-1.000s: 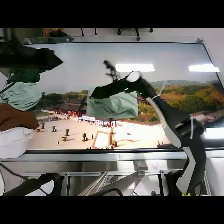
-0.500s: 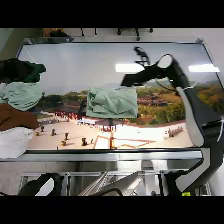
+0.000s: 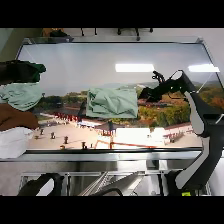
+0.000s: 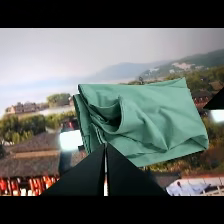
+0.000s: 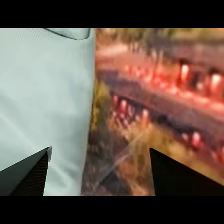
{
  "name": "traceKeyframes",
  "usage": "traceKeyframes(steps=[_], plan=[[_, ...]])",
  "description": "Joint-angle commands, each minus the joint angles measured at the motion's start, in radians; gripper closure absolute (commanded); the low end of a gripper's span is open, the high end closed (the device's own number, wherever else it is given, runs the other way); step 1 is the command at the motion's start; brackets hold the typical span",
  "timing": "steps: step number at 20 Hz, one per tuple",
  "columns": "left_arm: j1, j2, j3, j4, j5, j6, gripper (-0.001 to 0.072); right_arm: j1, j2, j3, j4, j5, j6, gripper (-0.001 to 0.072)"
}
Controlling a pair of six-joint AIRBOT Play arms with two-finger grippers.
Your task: Fold the shirts.
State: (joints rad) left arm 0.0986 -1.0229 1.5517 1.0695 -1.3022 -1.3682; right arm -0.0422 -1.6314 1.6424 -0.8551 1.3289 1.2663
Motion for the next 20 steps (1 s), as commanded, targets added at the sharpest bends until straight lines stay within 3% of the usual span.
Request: traceKeyframes(steps=[1, 3, 4, 6, 8, 11, 15, 20], plan=[[-0.011, 0.001, 0.0, 0.0, 0.0, -0.002, 0.0699, 0.021, -0.08, -0.012, 0.12, -0.009, -0.056, 0.0025], [-0.011, 0.001, 0.0, 0.0, 0.0, -0.002, 0.0699, 0.044, -0.106, -0.012, 0.159, -0.019, -0.072, 0.0034], [-0.011, 0.001, 0.0, 0.0, 0.0, -0.003, 0.0699, 0.055, -0.111, -0.012, 0.19, -0.02, -0.098, 0.0178], [-0.011, 0.001, 0.0, 0.0, 0.0, -0.01, 0.0699, 0.062, -0.106, -0.002, 0.322, 0.016, -0.176, 0.062], [-0.011, 0.001, 0.0, 0.0, 0.0, -0.012, 0.0698, 0.05, -0.063, 0.044, 0.435, 0.067, -0.212, 0.0692], [-0.011, 0.001, 0.0, 0.0, 0.0, -0.012, 0.0699, -0.035, 0.057, 0.183, 0.43, 0.058, -0.192, 0.0693], [-0.011, 0.001, 0.0, 0.0, 0.0, -0.012, 0.0698, -0.282, 0.178, 0.335, 0.425, 0.036, -0.079, 0.0693], [-0.011, 0.001, 0.0, 0.0, -0.002, -0.011, 0.0699, -0.575, 0.201, 0.323, 0.137, 0.049, 0.132, 0.0693]])
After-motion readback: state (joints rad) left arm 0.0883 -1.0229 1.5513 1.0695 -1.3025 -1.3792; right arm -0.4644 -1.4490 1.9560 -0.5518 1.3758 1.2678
